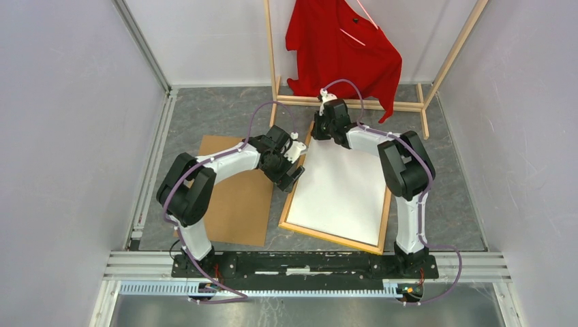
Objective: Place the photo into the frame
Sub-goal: Adjust the photo in the photo frame.
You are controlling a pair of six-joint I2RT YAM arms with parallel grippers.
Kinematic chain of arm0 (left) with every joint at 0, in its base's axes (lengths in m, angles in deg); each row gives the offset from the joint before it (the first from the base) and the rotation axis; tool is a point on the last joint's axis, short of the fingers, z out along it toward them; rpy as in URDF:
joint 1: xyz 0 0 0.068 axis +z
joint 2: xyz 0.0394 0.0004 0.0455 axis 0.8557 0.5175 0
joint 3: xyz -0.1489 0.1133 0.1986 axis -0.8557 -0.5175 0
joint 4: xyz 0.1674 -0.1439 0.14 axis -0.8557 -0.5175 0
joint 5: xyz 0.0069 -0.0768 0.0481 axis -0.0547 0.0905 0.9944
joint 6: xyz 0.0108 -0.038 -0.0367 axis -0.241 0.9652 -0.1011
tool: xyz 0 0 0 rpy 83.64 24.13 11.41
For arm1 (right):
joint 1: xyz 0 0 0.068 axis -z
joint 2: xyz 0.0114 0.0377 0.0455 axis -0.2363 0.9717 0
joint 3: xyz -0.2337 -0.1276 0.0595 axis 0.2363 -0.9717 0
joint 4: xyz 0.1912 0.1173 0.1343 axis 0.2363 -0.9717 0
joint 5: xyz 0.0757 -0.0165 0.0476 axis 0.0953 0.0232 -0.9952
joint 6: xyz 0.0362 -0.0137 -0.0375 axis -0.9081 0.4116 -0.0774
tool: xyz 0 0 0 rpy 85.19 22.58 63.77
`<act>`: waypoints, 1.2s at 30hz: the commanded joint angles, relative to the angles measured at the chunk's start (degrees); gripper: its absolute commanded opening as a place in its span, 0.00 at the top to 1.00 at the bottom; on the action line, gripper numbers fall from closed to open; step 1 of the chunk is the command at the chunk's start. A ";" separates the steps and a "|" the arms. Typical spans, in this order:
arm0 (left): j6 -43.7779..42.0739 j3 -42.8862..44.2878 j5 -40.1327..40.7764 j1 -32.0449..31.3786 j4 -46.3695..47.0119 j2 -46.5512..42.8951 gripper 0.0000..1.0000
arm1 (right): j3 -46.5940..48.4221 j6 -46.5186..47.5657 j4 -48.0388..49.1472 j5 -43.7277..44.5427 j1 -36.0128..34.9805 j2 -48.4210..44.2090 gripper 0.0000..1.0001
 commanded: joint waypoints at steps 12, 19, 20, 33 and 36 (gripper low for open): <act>-1.90 1.51 6.24 -0.93 -0.84 1.02 0.00 | 5.49 0.38 -1.26 1.03 0.35 -1.48 0.80; -2.44 3.14 6.95 0.08 -3.83 -1.07 0.00 | 4.90 -0.94 -0.16 0.79 0.09 -1.15 0.73; -2.62 4.44 7.04 0.93 -4.65 -2.01 0.00 | 3.47 -1.42 0.89 0.80 -0.51 -2.77 0.70; -9.55 8.54 17.68 31.48 -15.49 -13.66 0.01 | -6.73 -10.02 -2.27 2.29 -17.58 -13.97 0.36; -12.50 0.75 29.15 36.72 -9.30 -15.52 0.06 | -11.35 -15.29 -0.96 2.39 -21.52 -15.59 0.29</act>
